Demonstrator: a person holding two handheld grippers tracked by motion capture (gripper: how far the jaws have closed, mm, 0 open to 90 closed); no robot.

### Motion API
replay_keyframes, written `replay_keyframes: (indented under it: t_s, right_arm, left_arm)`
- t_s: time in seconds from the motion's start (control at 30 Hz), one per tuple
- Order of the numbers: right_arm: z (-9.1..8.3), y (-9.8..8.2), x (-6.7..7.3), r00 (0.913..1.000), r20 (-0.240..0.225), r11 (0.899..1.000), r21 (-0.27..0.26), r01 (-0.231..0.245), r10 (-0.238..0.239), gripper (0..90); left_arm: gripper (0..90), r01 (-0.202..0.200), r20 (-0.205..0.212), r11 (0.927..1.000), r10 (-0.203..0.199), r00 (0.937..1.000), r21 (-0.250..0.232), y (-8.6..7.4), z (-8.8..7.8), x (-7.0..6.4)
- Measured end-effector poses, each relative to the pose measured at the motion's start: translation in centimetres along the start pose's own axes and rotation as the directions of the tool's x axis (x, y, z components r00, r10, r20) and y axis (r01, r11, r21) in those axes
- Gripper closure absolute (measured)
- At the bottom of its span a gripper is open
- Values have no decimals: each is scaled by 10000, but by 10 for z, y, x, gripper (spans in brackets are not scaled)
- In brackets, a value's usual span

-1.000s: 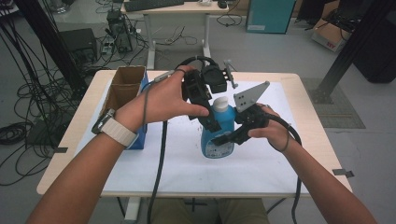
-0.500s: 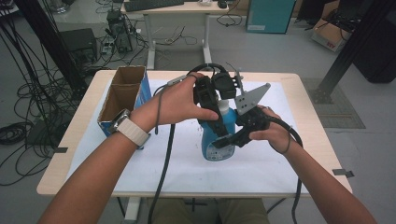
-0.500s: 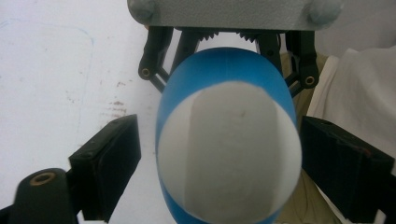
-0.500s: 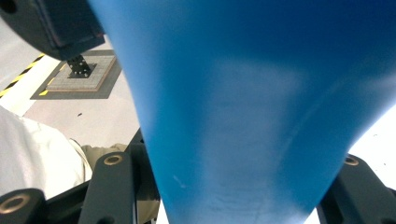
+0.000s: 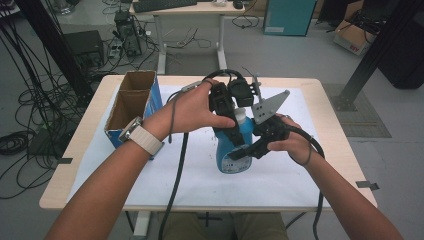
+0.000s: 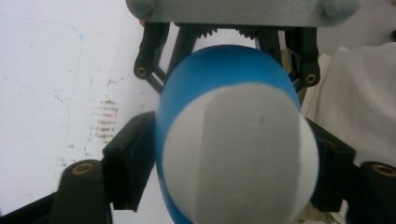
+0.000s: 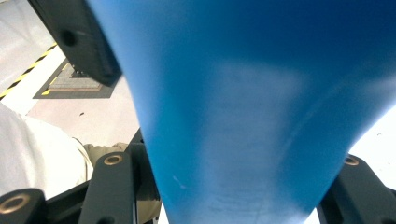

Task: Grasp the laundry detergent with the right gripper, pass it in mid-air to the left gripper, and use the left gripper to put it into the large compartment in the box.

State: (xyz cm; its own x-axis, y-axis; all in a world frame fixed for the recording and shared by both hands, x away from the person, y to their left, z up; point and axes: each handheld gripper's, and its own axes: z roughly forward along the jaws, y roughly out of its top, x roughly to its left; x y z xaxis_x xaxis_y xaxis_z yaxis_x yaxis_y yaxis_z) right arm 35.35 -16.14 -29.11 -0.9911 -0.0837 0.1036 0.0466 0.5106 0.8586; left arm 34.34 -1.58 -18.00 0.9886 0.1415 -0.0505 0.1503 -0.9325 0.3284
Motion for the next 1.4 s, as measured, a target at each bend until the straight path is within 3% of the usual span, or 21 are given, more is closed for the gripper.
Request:
replay_keyframes:
  t_s: [0.17, 0.4, 1.4]
  right_arm:
    - [1, -1, 0, 10000, -26, 10000, 61, -18, 18, 434]
    - [3, -1, 0, 10000, -38, 10000, 92, 20, -19, 434]
    - [4, 4, 1, 9998, 48, 9997, 111, 212, -212, 434]
  left_arm:
    - [367, 72, 85, 9998, -74, 9999, 169, -1, 0, 0]
    - [373, -52, -4, 9993, 52, 10000, 371, -2, 0, 0]
    - [377, 107, -175, 9997, -103, 9998, 233, -6, -4, -4]
